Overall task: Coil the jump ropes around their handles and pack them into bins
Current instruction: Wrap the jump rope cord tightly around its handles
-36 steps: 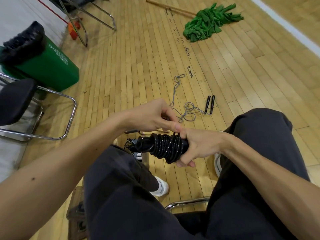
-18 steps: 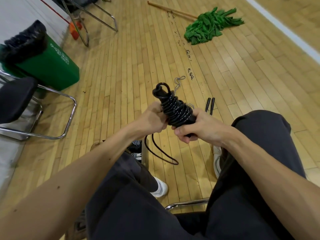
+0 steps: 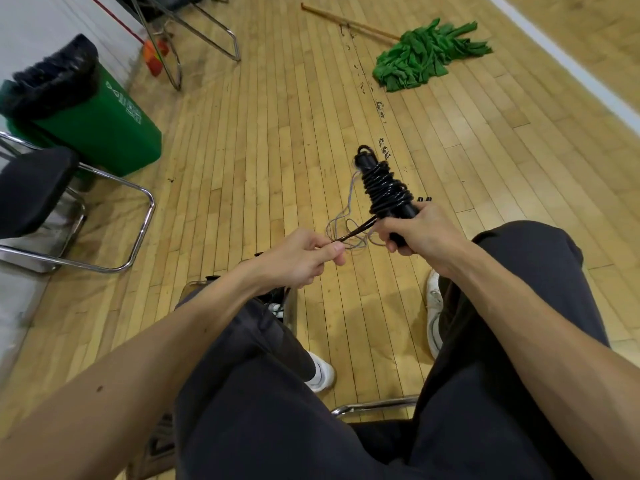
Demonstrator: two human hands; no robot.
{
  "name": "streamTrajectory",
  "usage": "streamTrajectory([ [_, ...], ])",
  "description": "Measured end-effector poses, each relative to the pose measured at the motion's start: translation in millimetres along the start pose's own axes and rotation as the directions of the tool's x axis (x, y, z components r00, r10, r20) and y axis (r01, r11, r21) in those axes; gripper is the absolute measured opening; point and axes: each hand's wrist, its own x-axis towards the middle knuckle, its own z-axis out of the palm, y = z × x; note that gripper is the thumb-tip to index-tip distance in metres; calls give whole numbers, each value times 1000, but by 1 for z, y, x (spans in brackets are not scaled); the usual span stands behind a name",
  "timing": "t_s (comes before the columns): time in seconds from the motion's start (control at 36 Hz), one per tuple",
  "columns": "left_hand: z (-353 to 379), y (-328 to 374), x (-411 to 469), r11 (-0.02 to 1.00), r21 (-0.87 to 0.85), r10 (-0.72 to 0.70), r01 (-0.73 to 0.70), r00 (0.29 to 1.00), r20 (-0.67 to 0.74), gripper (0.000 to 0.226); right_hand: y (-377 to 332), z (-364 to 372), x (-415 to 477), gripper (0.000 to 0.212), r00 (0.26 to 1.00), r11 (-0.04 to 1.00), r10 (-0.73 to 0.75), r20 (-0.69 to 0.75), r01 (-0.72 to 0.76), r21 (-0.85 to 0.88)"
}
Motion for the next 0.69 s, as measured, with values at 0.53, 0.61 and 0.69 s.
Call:
streamTrajectory([
  [0.53,-25,79,-23,124,977,365,-175,924,119,32,9,13,-10,24,952,971,224,208,-200,-130],
  [0.61,-30,85,-20,94,974,346,-204,924,160,35,12,17,-14,31,905,945,311,290,-262,-197],
  [0.69,-30,88,-18,67,969,313,-238,927,207,41,13,19,-16,32,867,920,369,336,-289,-265],
])
